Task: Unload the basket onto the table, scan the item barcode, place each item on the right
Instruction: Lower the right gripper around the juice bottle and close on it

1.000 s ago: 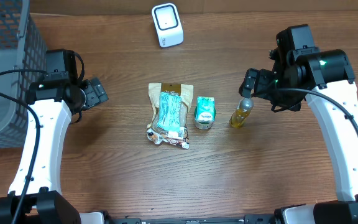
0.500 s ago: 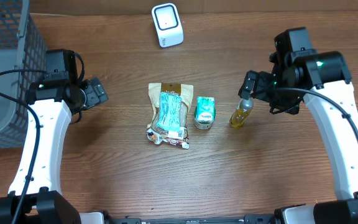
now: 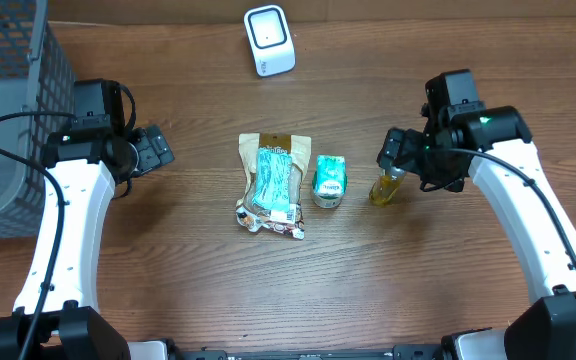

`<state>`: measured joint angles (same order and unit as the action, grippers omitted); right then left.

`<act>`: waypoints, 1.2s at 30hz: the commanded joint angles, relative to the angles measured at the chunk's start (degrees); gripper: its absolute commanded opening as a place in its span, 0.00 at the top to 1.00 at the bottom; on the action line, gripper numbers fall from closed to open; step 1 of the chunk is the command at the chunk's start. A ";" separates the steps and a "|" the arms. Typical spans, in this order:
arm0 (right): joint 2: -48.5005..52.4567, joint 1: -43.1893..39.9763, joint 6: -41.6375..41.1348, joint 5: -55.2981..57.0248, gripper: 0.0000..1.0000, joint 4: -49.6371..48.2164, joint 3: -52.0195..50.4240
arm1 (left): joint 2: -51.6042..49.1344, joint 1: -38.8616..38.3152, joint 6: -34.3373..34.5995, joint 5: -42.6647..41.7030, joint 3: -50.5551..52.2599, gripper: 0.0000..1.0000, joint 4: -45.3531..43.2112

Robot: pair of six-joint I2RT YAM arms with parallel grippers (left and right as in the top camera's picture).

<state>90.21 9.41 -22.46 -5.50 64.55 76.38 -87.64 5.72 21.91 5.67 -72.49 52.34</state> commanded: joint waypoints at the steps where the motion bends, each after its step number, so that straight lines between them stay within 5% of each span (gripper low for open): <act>1: -0.33 -0.04 -0.28 0.92 0.05 -2.14 -1.88 | 0.63 -0.15 -0.72 0.46 -0.52 0.00 -0.07; 10: -0.26 -0.04 -0.22 0.94 0.11 -7.72 -5.97 | 0.66 -0.15 -0.70 0.46 -0.52 0.00 -0.09; 16: -0.17 -0.04 -0.20 0.90 0.29 -7.26 -5.99 | 0.66 -0.15 -0.72 0.46 -0.52 0.00 -0.09; 28: -0.17 -0.04 4.94 -1.84 0.35 -5.31 -5.99 | 0.63 -0.15 -0.72 0.46 -0.52 0.01 -0.07; 33: -0.17 -0.04 4.96 -2.10 0.53 -5.35 -5.99 | 0.63 -0.15 -0.72 0.46 -0.52 0.00 -0.07; 36: -0.17 -0.04 6.73 -2.08 0.54 -5.40 -5.99 | 0.66 -0.15 -0.70 0.46 -0.52 0.00 -0.07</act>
<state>90.28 9.41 -17.82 -7.27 59.42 70.85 -87.64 5.72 21.91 5.67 -72.49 52.34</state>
